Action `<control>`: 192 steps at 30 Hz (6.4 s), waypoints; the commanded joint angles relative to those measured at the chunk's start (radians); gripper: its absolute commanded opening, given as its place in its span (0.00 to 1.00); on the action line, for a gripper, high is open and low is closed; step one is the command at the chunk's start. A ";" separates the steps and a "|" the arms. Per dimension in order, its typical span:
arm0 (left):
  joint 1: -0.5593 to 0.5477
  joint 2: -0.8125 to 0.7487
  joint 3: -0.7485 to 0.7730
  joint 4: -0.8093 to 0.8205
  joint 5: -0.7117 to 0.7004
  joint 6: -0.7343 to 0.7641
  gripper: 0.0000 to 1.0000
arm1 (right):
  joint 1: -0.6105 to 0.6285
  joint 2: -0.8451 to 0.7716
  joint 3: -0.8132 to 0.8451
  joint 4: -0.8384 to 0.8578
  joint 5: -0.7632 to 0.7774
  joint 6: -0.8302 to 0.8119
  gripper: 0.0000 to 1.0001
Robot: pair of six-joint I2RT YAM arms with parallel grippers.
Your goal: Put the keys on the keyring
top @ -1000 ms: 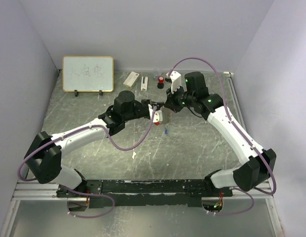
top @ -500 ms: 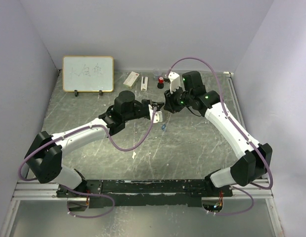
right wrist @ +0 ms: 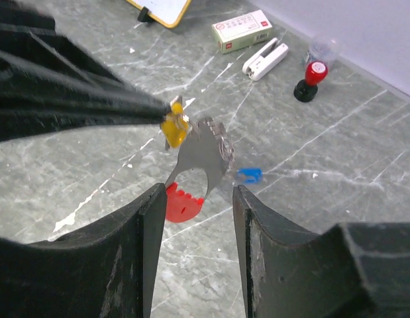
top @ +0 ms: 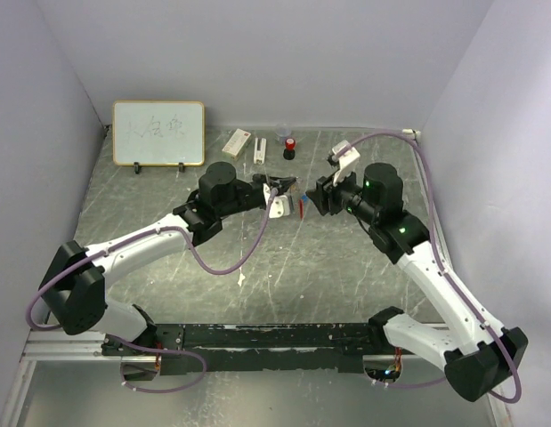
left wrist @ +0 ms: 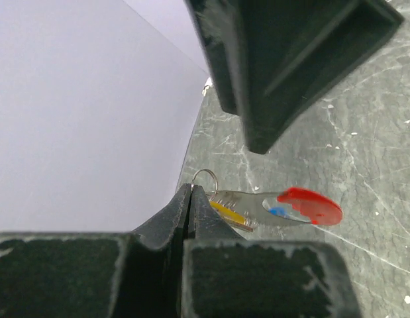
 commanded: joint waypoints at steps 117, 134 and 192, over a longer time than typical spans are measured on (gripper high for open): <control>0.011 0.005 0.086 -0.177 0.187 0.042 0.07 | -0.001 0.038 -0.100 0.203 -0.245 -0.140 0.00; 0.011 0.025 0.107 -0.197 0.197 0.050 0.07 | 0.103 0.134 0.023 0.042 -0.137 -0.165 0.00; 0.077 -0.113 -0.024 -0.085 0.410 -0.101 0.07 | -0.022 -0.090 -0.418 0.735 -0.401 -0.069 0.31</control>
